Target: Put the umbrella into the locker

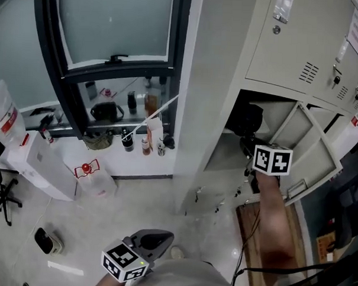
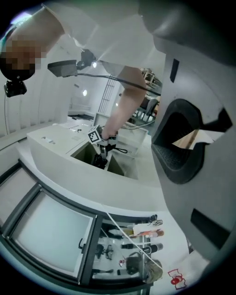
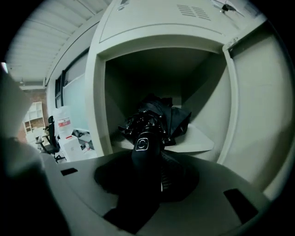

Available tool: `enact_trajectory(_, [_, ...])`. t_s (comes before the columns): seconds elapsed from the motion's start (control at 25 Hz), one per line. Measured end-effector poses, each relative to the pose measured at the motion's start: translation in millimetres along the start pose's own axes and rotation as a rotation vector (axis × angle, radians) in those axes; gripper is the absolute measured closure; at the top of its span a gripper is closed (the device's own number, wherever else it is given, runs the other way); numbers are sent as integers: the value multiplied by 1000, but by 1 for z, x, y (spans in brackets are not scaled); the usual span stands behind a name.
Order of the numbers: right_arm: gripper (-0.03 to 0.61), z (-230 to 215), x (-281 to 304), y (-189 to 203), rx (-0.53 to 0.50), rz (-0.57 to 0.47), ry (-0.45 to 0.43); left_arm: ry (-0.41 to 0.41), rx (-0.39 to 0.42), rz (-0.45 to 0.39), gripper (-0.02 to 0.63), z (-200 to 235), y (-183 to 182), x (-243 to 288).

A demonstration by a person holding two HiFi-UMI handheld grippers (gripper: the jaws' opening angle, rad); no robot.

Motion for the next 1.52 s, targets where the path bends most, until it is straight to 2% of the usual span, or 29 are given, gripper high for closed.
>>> enact_trajectory(0.36, [433,-26,70,-24,-12,30,-22,-87,-17,-35,603,18,-13,29])
enact_trajectory(0.8, [433,-35,100,-35,-36,79,-66,-115,-32,-54,603,27,-15,52])
enact_trajectory(1.16, [426,-34,100,-41,-66,65,-37,-123,-48,-54,603,23,-9,39])
enact_trajectory(1.52, [390,-38,59,-27,-30,27,42,-96,-46,-40,603,14,-2,9])
Point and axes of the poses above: the fingertips, and each gripper's own axes: x forward along the fingers, z to its left, y out of its underside, the point moved 10 cm from there along -x, backward along the fingers, and after that the axes turned 4 degrees about -z, right-handed, at the moved point
